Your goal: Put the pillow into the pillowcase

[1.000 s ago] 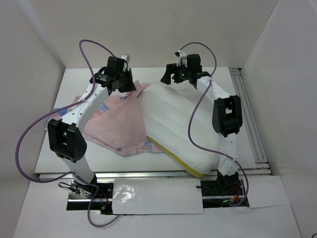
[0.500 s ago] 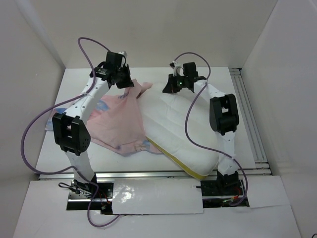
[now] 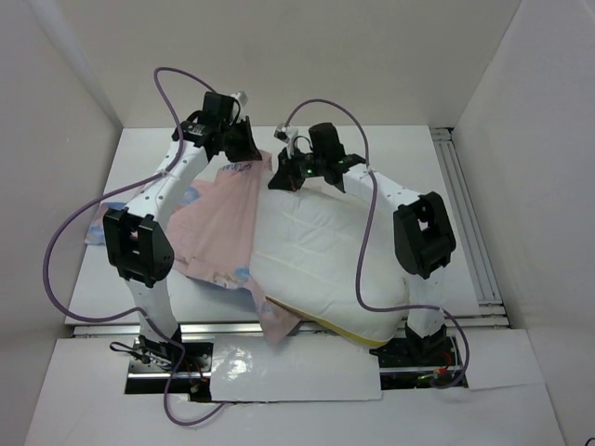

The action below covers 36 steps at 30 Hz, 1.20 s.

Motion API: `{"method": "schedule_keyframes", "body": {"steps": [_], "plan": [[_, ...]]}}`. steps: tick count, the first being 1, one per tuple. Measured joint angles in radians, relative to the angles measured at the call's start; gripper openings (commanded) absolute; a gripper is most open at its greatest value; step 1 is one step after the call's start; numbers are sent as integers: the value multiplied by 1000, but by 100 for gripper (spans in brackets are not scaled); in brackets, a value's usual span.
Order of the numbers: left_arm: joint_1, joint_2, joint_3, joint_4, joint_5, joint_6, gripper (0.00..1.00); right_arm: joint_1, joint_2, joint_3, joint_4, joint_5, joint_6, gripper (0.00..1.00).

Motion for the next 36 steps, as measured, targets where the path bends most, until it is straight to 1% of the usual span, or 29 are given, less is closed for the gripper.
{"method": "schedule_keyframes", "body": {"steps": [4, 7, 11, 14, 19, 22, 26, 27, 28, 29, 30, 31, 33, 36], "plan": [[-13, 0, 0, -2, -11, 0, 0, 35, 0, -3, 5, -8, -18, 0], [-31, -9, -5, -6, -19, 3, 0, 45, 4, -20, 45, -14, -3, 0], [-68, -89, -98, 31, -32, 7, 0, 45, 27, -40, 135, -16, 82, 0], [-93, -194, -206, 73, -39, 8, 0, 32, 45, -84, 280, -35, 208, 0], [-109, -389, -384, 139, -42, 4, 0, -27, 102, -180, 637, -77, 496, 0], [-117, -457, -481, 178, -45, 0, 0, -83, 155, -201, 850, -76, 694, 0], [-137, -498, -655, 238, -24, -2, 0, -151, 211, -203, 1059, -71, 889, 1], [-140, -499, -687, 243, -20, -3, 8, -167, 225, -201, 1075, -71, 905, 9], [-144, -499, -719, 252, -17, -3, 27, -180, 236, -200, 1076, -72, 921, 20], [-148, -499, -739, 255, -15, -4, 85, -191, 243, -198, 1072, -72, 929, 33], [-153, -499, -750, 236, -7, -3, 100, -201, 250, -196, 1052, -54, 927, 51], [-160, -499, -753, 217, -5, -5, 100, -211, 251, -196, 1021, -34, 910, 99], [-171, -499, -753, 201, -5, -8, 100, -230, 251, -178, 932, 0, 843, 100], [-179, -505, -745, 182, -23, -8, 100, -251, 237, -132, 734, 67, 714, 100]]}}
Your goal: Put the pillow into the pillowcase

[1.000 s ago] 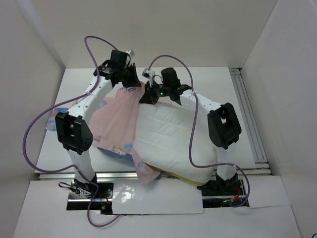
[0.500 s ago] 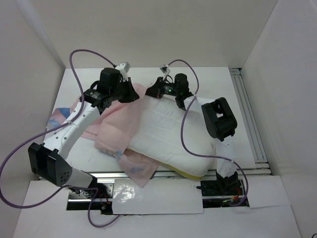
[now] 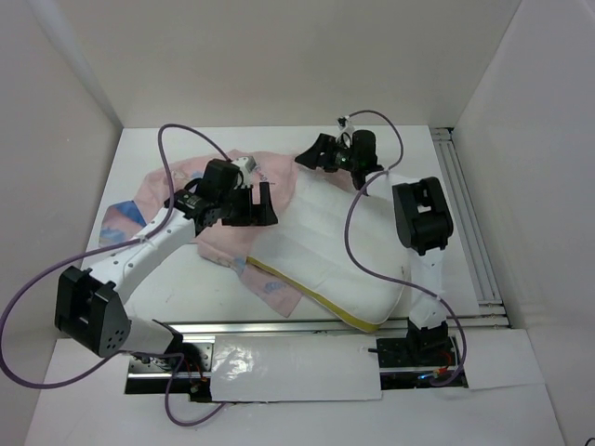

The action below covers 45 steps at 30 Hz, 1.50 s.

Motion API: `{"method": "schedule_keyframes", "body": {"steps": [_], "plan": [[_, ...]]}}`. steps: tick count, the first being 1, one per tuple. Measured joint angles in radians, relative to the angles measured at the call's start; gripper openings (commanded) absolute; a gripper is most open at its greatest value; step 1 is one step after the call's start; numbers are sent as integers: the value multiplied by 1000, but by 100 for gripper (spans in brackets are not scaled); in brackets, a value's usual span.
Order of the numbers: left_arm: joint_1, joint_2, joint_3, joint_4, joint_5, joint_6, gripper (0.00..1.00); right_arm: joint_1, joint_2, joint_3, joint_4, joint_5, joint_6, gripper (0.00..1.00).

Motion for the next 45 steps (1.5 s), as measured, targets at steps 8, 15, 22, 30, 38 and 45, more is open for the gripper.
{"method": "schedule_keyframes", "body": {"steps": [8, 15, 22, 30, 38, 45], "plan": [[0, -95, 16, -84, -166, -53, 100, -8, -235, -84, -473, 224, -275, 100], [-3, -242, -227, -112, -236, -156, 100, 83, -500, -199, -736, 484, -431, 100], [-42, -248, -478, -64, -213, -267, 100, 291, -653, -277, -938, 597, -513, 100], [-81, -299, -608, 147, -222, -397, 100, 451, -723, -368, -1045, 618, -539, 100], [-84, -206, -616, 273, -272, -468, 43, 539, -760, -436, -1040, 573, -597, 100], [-91, -197, -667, 322, -287, -510, 0, 596, -762, -475, -1017, 557, -632, 100]]}}
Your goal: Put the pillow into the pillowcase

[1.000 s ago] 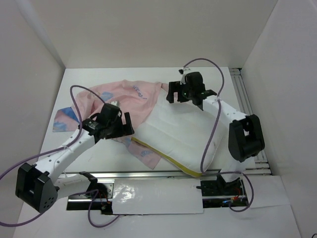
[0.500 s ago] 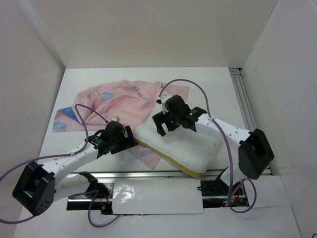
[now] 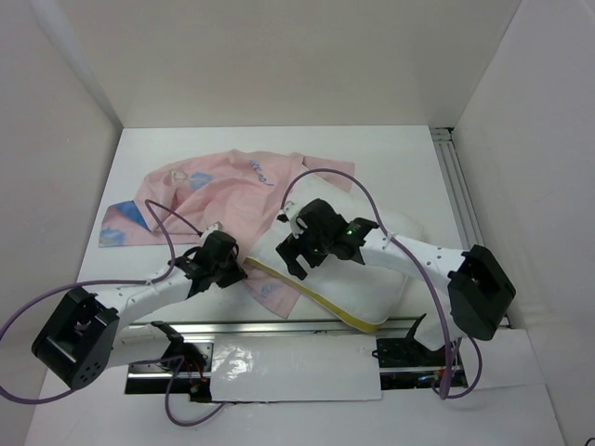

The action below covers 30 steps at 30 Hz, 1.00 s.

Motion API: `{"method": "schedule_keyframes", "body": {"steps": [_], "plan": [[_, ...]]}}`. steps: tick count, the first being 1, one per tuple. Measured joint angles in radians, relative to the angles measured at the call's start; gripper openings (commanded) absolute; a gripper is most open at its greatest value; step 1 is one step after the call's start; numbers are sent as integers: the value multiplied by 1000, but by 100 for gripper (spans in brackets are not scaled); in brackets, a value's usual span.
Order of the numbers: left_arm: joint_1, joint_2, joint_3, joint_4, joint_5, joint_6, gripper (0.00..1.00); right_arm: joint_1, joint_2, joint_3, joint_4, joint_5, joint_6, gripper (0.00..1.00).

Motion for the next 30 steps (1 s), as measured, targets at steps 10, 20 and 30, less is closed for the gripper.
{"method": "schedule_keyframes", "body": {"steps": [10, 20, 30], "plan": [[-31, -70, -17, 4, -22, -2, 0, -2, 134, -12, 127, 28, -35, 26], [-132, -180, 12, -34, -44, 29, 0, 14, 136, 9, 255, 117, 60, 0], [-426, -174, 237, -63, -59, 102, 0, 5, 68, 12, 513, 226, 175, 0]]}}
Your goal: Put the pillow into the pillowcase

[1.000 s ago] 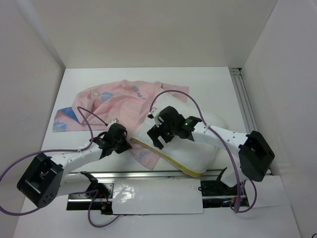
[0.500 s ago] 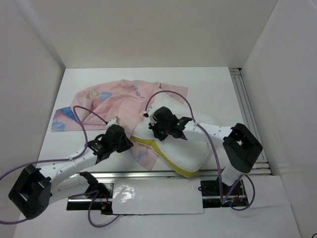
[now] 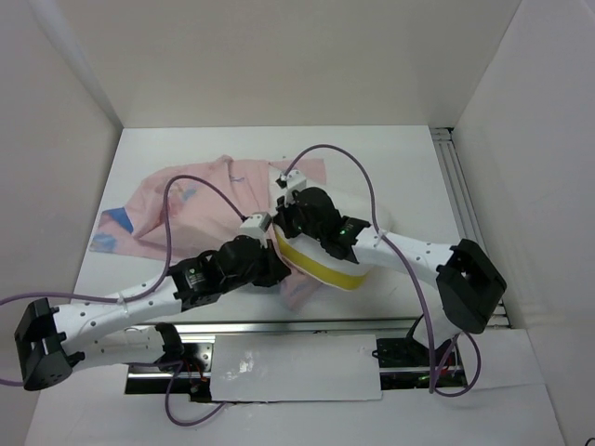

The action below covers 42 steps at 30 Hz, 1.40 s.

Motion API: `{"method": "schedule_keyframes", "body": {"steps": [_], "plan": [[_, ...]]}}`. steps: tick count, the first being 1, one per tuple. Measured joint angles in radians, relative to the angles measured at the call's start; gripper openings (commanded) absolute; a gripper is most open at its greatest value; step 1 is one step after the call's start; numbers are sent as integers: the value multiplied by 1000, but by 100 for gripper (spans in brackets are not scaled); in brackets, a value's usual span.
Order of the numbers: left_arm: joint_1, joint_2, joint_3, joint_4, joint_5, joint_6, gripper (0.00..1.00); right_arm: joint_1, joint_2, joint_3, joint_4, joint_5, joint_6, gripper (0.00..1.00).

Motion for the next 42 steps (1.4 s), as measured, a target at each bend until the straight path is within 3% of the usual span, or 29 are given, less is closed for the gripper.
{"method": "schedule_keyframes", "body": {"steps": [7, 9, 10, 12, 13, 16, 18, 23, 28, 34, 42], "plan": [[-84, 63, 87, -29, -20, 54, 0, 0, 0, -39, 98, -57, 82, 0], [-87, 81, 100, -58, -19, 58, 20, -1, 8, -51, 108, -82, 104, 11], [-89, 92, 111, -84, -16, 63, 31, -3, 11, -58, 108, -95, 116, 26], [-95, 108, 137, -124, 18, 79, 55, -10, 10, -75, 106, -114, 146, 100], [-105, 112, 158, -149, 35, 74, 71, -16, 6, -87, 101, -119, 155, 100], [-123, 112, 213, -207, 55, 77, 96, -60, -34, -118, 70, -112, 169, 100], [-124, 112, 248, -254, 51, 76, 100, -105, -82, -133, 48, -107, 177, 100], [-97, 163, 403, -414, -42, 78, 100, -232, -204, -120, -26, -108, 150, 100], [152, 355, 652, -491, -93, 140, 100, -359, -169, -26, -101, -159, 73, 100], [433, 708, 1015, -570, -140, 257, 99, -494, 35, 175, -167, -321, -36, 100], [602, 1146, 1433, -685, -173, 386, 100, -527, 388, 511, -278, -437, -192, 100]]}}
